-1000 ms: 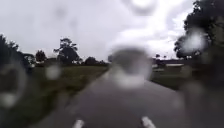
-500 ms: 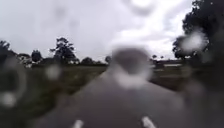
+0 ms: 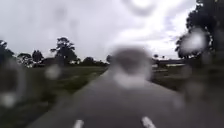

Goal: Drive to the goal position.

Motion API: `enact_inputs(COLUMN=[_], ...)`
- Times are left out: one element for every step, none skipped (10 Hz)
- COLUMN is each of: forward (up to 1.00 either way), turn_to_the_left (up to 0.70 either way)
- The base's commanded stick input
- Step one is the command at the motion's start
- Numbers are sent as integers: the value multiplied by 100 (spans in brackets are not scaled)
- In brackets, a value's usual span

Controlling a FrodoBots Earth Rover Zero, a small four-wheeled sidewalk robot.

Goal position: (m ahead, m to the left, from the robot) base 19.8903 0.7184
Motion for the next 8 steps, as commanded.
enact_inputs(forward=[85,85,85,85,85,85,85,85], turn_to_the_left=[0,0,0,0,0,0,0,0])
